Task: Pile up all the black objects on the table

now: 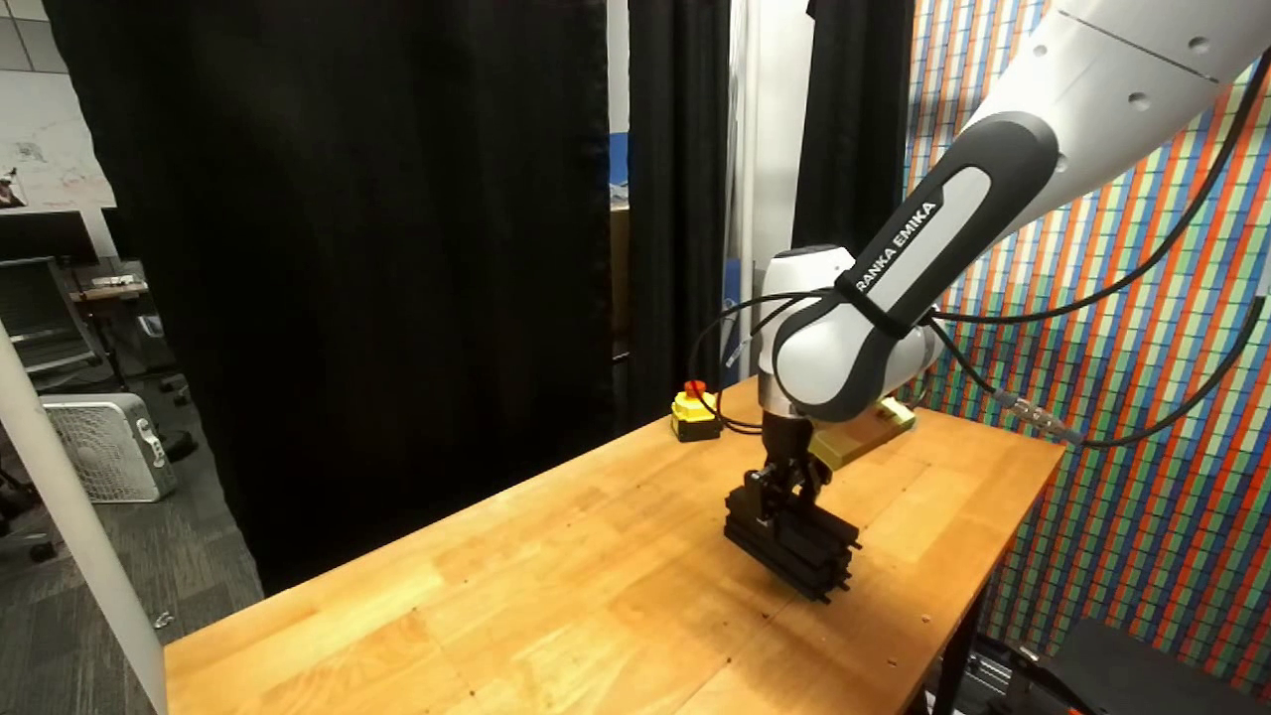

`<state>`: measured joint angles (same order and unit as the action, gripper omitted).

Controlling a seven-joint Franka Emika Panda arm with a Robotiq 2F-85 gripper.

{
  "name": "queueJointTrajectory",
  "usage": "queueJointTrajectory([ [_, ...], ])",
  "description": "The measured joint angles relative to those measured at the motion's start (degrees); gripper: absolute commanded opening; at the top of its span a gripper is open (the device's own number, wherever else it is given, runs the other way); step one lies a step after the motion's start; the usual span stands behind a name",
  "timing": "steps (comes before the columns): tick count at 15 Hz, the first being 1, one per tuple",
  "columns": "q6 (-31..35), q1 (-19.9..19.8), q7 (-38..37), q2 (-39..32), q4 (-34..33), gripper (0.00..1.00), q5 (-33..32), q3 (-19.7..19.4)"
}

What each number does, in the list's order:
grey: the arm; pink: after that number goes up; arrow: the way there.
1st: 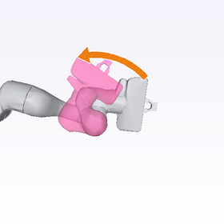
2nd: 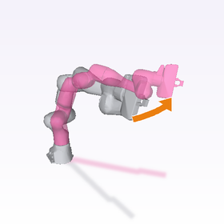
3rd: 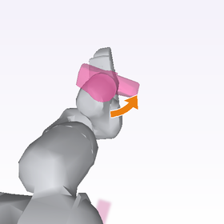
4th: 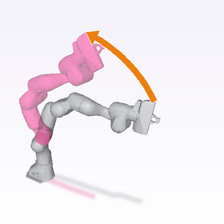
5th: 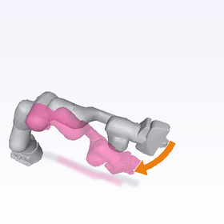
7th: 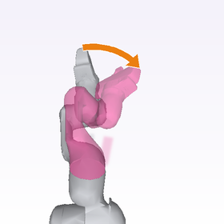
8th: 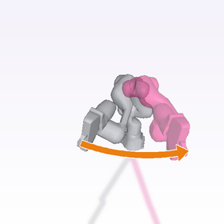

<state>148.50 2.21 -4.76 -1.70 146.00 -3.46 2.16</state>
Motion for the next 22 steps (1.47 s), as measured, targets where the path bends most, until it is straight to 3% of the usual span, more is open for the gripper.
queueJointTrajectory([
  [9,0.49,-0.01,-1.3,-0.42,-0.01,0.45,0.0,0.0],
  [10,0.49,-0.01,-1.4,-0.43,-0.01,0.8,0.0,0.0],
  [11,0.49,-0.01,-1.54,-0.44,-0.02,0.94,0.0,0.0],
  [12,0.49,-0.01,-1.84,-0.44,-0.02,0.98,0.0,0.0],
  [22,-0.26,0.25,-5.23,1.49,-0.15,1.0,-2.51,0.23],
])
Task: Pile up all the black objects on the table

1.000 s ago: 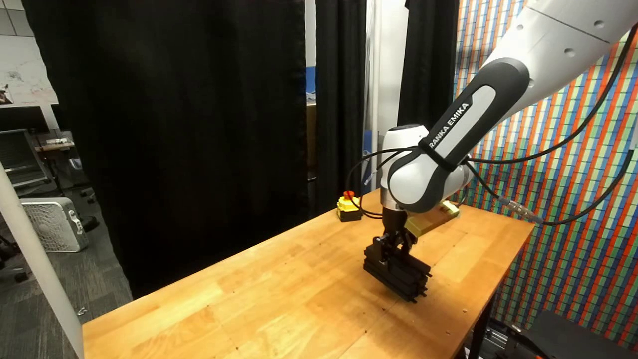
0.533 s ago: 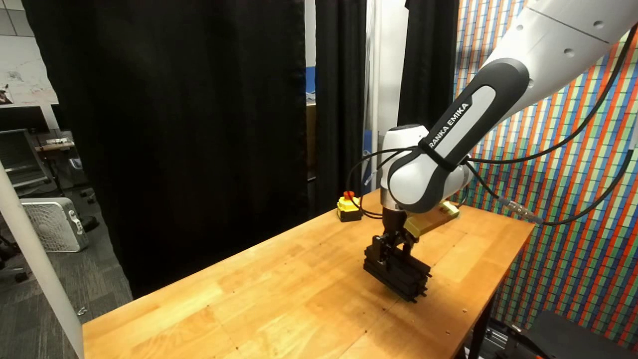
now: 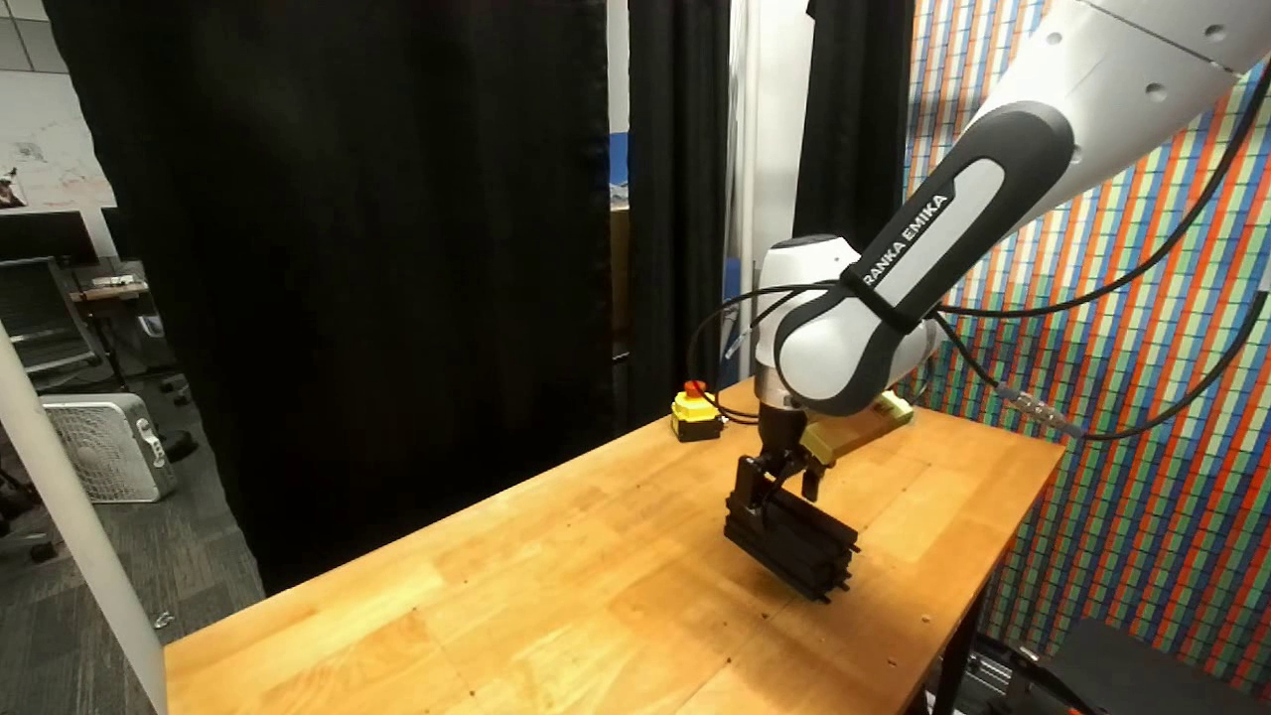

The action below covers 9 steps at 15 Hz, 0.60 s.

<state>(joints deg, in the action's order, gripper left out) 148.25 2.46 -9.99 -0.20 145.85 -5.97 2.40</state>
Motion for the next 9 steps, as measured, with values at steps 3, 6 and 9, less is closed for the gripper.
queueJointTrajectory([
  [3,-4.72,0.69,-1.88,4.78,0.16,1.0,-2.47,1.24],
  [6,-13.95,1.61,-2.0,12.49,0.81,1.0,-2.54,3.43],
  [9,-25.51,2.82,-1.99,22.15,2.24,1.0,-2.53,5.96],
])
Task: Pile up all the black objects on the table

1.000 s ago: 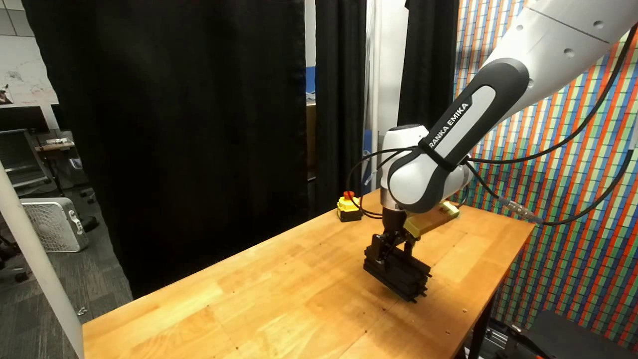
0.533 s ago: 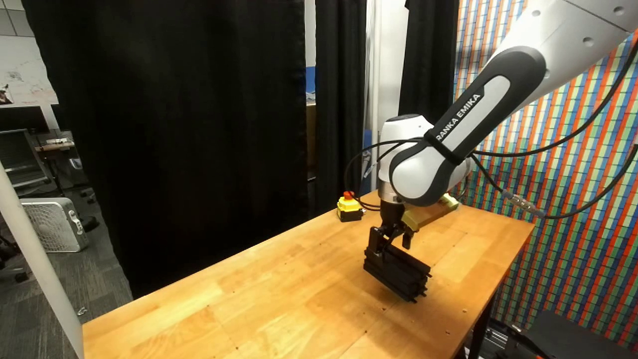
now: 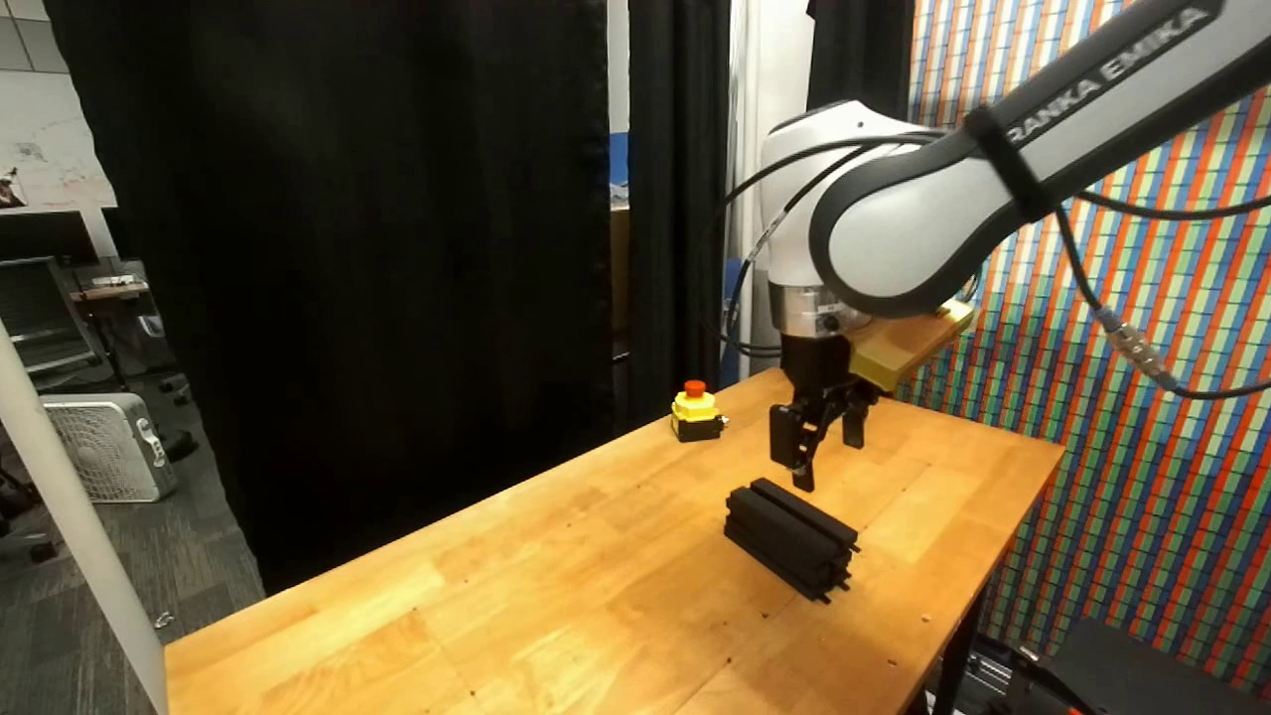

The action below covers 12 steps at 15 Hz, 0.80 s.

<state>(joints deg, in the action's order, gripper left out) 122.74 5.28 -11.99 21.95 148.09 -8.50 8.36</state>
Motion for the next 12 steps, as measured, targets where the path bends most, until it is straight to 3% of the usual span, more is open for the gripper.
queueJointTrajectory([
  [6,-14.6,3.44,-0.31,19.88,4.35,1.0,1.07,2.31],
  [12,-21.42,4.94,-0.58,38.85,9.72,1.0,4.17,-1.62],
])
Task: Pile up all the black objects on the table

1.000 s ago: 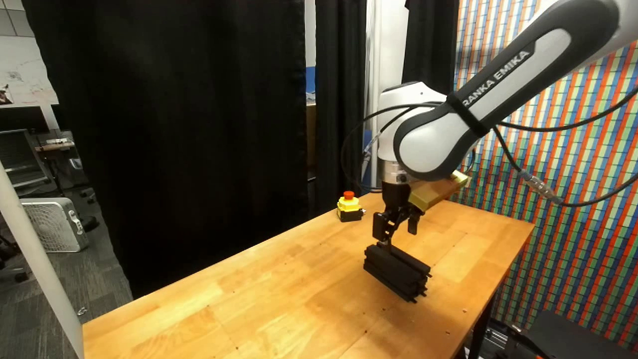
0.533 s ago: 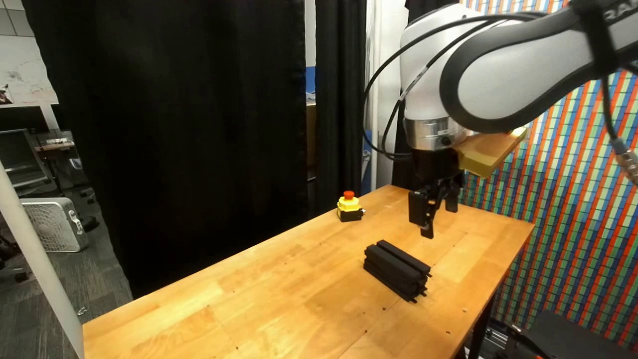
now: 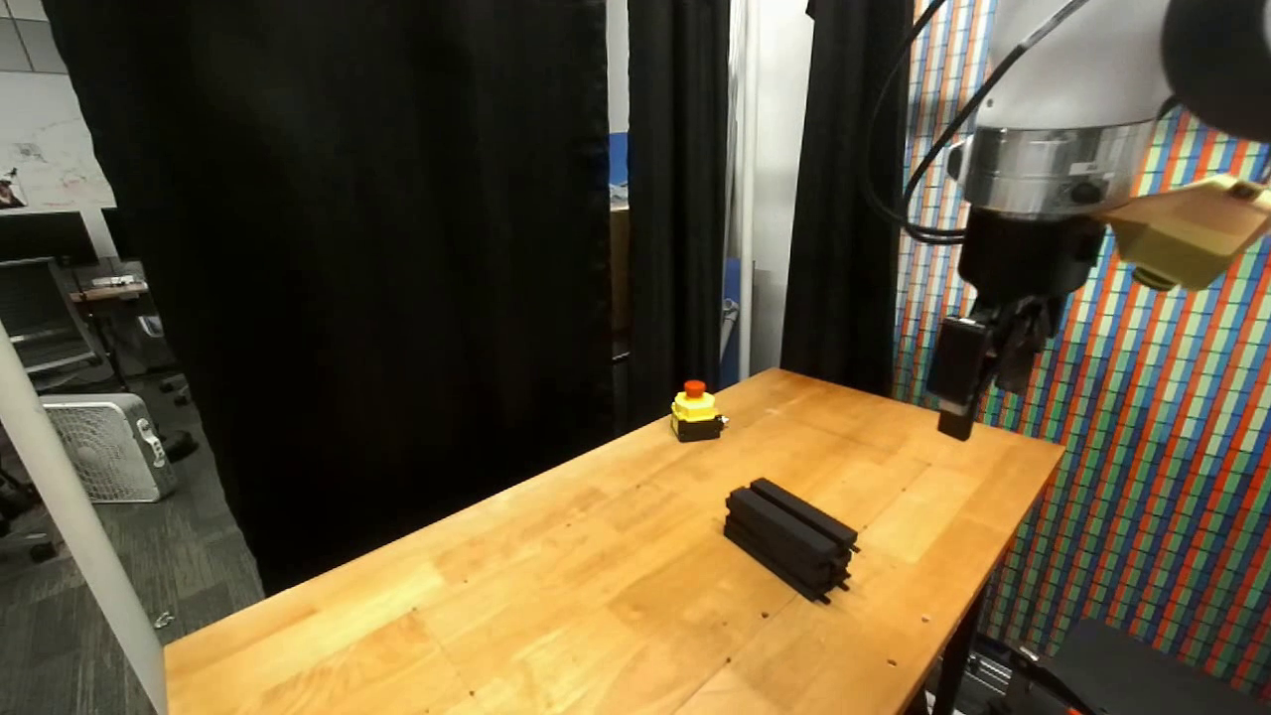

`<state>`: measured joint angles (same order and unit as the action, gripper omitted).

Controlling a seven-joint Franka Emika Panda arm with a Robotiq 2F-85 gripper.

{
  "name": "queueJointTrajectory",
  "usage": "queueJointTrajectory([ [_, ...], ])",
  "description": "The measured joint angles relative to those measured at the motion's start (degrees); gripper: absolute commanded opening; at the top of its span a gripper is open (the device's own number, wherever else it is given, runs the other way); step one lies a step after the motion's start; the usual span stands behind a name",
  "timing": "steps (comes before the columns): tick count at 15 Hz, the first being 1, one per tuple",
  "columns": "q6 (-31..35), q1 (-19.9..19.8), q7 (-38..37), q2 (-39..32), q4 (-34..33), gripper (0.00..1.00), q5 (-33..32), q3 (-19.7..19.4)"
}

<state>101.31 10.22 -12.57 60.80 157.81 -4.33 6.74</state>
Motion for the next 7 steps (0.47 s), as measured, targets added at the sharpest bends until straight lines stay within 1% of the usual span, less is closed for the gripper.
queueJointTrajectory([
  [3,-2.95,-1.28,0.06,5.92,-0.01,1.0,0.82,-1.23],
  [7,-4.52,-3.91,0.18,9.26,0.05,1.0,0.92,-1.99],
])
